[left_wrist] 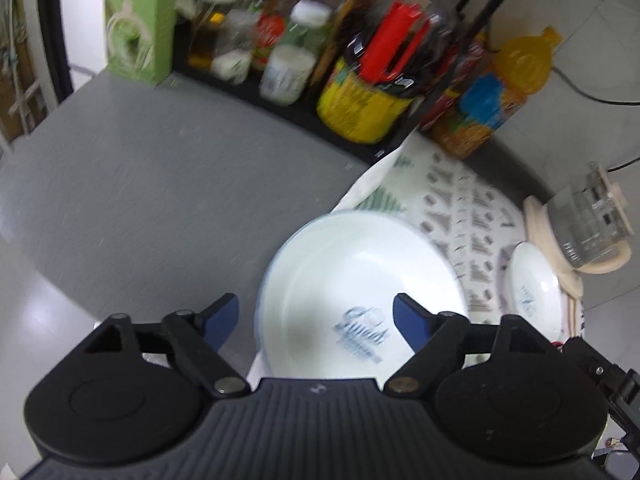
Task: Organize plates and bowls
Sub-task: 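Move the right gripper to the white 'BAKERY' plate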
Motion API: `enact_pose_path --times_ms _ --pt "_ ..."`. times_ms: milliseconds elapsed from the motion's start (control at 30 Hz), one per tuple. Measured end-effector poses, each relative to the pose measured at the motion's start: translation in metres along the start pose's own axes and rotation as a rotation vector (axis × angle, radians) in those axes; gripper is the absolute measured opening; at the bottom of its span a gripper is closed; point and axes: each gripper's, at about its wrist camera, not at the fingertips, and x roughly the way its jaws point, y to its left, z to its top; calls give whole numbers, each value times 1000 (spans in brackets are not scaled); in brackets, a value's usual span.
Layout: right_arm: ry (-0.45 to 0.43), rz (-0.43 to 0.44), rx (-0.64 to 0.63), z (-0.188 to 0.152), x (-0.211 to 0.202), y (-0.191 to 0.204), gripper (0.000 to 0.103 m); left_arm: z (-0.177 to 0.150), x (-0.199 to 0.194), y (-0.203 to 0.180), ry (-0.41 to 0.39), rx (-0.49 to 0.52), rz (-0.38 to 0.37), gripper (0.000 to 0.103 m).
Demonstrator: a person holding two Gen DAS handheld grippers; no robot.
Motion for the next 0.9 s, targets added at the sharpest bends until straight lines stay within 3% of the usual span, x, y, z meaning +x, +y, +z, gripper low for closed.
enact_pose_path --times_ms 100,333,433,900 --pt "-30 -18 2 8 -9 -8 99 4 -2 -19 -11 39 -17 86" --pt "-73 -55 37 22 -23 -33 103 12 4 -70 -18 124 -57 93" --pt "-100 -76 42 26 -28 -47 103 15 7 -92 -25 144 -82 103" --pt "-148 -152 164 57 -27 -129 103 20 34 -177 -17 251 -141 103"
